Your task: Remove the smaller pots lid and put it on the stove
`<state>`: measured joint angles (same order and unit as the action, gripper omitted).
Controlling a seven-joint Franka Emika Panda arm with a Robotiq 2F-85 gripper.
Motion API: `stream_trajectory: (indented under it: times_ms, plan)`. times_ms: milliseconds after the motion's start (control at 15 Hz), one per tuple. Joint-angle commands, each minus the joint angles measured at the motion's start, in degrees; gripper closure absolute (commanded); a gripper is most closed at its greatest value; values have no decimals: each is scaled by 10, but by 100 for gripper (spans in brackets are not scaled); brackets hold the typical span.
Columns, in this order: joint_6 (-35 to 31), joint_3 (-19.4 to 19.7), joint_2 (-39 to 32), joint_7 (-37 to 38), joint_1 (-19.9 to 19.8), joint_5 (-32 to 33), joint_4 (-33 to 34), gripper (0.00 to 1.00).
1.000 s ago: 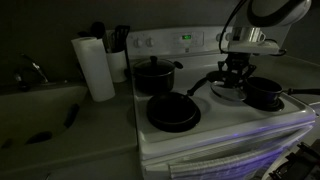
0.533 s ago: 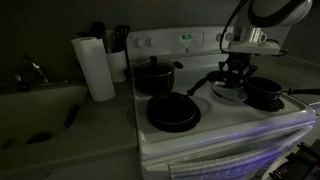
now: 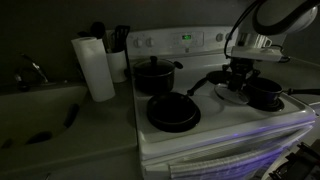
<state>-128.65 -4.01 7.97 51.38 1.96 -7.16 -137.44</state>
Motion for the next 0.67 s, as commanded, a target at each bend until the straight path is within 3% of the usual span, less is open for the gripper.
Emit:
stream_trajectory:
  times_ms: [0, 333, 600]
  plan:
    - [-45, 3, -26, -13, -7, 1, 6, 84]
    - [-80, 6, -95, -74, 0, -36, 31, 84]
    - [-39, 5, -124, -108, 4, -39, 69, 84]
